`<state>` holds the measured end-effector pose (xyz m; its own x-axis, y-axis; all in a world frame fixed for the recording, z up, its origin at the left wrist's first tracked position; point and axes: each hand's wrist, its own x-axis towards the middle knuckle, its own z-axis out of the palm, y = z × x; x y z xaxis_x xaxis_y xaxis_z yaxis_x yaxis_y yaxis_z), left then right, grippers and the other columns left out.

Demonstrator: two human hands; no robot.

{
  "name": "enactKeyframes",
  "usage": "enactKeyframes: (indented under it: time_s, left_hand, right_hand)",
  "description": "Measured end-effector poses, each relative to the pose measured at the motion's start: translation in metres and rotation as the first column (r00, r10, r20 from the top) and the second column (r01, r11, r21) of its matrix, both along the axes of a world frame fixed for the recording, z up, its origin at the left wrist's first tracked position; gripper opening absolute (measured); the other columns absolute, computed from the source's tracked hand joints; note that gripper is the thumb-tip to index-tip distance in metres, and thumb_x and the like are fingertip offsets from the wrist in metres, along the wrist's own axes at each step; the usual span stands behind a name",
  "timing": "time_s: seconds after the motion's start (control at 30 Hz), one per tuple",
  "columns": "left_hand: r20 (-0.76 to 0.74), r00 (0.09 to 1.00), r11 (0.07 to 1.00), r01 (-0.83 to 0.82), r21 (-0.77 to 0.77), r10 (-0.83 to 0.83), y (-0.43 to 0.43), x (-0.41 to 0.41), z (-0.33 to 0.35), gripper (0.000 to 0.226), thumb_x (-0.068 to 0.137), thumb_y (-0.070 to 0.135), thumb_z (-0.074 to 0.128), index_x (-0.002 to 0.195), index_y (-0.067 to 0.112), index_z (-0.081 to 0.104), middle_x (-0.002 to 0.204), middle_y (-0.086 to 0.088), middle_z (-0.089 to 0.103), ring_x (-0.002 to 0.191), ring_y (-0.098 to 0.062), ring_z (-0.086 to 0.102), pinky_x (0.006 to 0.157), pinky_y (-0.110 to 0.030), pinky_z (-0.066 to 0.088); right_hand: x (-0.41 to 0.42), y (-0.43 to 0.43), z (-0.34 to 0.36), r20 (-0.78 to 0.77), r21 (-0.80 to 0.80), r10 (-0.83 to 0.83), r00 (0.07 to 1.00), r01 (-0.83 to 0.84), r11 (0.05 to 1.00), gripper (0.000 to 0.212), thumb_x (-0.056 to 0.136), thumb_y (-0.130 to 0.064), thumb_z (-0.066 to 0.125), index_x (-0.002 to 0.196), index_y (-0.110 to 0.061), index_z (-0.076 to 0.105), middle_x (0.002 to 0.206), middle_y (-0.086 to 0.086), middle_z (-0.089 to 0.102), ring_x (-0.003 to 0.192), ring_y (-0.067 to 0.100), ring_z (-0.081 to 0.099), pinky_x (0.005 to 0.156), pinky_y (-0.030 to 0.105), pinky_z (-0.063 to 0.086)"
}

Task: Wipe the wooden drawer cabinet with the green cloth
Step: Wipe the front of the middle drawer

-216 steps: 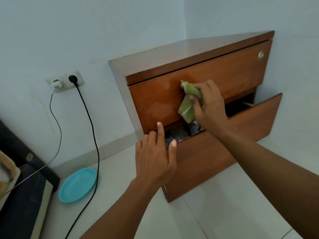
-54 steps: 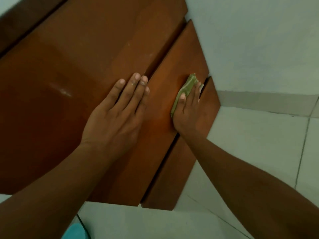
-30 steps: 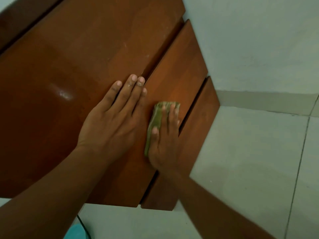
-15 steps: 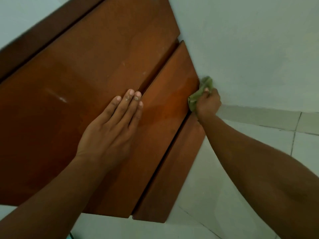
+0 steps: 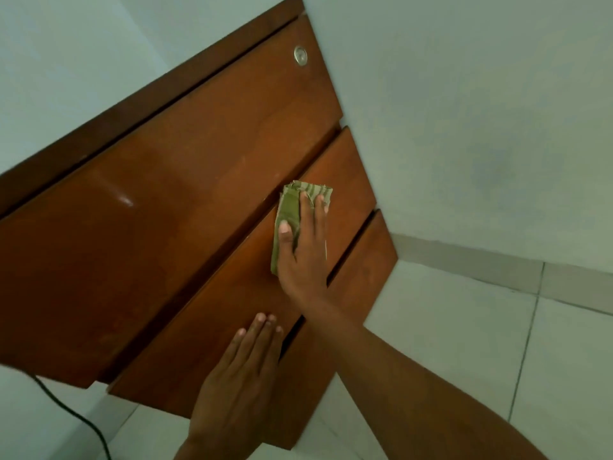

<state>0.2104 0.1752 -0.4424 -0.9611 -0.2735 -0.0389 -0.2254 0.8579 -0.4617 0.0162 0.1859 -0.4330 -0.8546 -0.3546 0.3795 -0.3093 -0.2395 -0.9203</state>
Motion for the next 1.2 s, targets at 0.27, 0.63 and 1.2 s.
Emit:
enactKeyframes:
  time_s: [0.27,0.63,1.2]
  left_hand:
    - [-0.087,0.996,0.999,-0.016,0.031,0.019,0.003,-0.001,-0.02,0.068,0.084,0.031,0.039,0.146,0.003,0.037,0.149,-0.018,0.05,0.139,-0.032,0.046,0.116,-0.039,0.01]
    - [-0.222,0.959,0.969,-0.127,0.212,0.175,0.031,0.02,-0.071,0.069,0.095,0.034,0.05,0.152,-0.001,0.036,0.156,-0.02,0.042,0.147,-0.033,0.034,0.117,-0.05,0.034]
    - [-0.418,0.79,0.884,-0.323,0.337,0.448,0.075,0.058,-0.113,0.07,0.091,0.023,0.049,0.154,-0.002,0.031,0.159,-0.019,0.036,0.147,-0.034,0.035,0.114,-0.049,0.041]
  right_hand:
    - [-0.028,-0.003,-0.031,0.033,0.077,-0.066,0.997,0.063,0.995,0.054,0.108,-0.04,0.029,0.159,-0.023,0.024,0.168,0.004,0.022,0.155,0.02,0.02,0.123,0.049,0.03]
    - [0.045,0.004,-0.029,-0.521,0.017,0.054,0.852,-0.053,0.998,0.059,0.103,-0.011,0.055,0.155,0.0,0.03,0.166,0.025,0.017,0.157,0.039,0.009,0.125,0.057,0.018]
    - [0.018,0.0,-0.052,-0.697,0.101,0.034,0.716,0.051,0.994,0.065,0.104,-0.021,0.051,0.154,0.006,0.02,0.159,0.039,0.015,0.151,0.041,0.003,0.124,0.061,0.016]
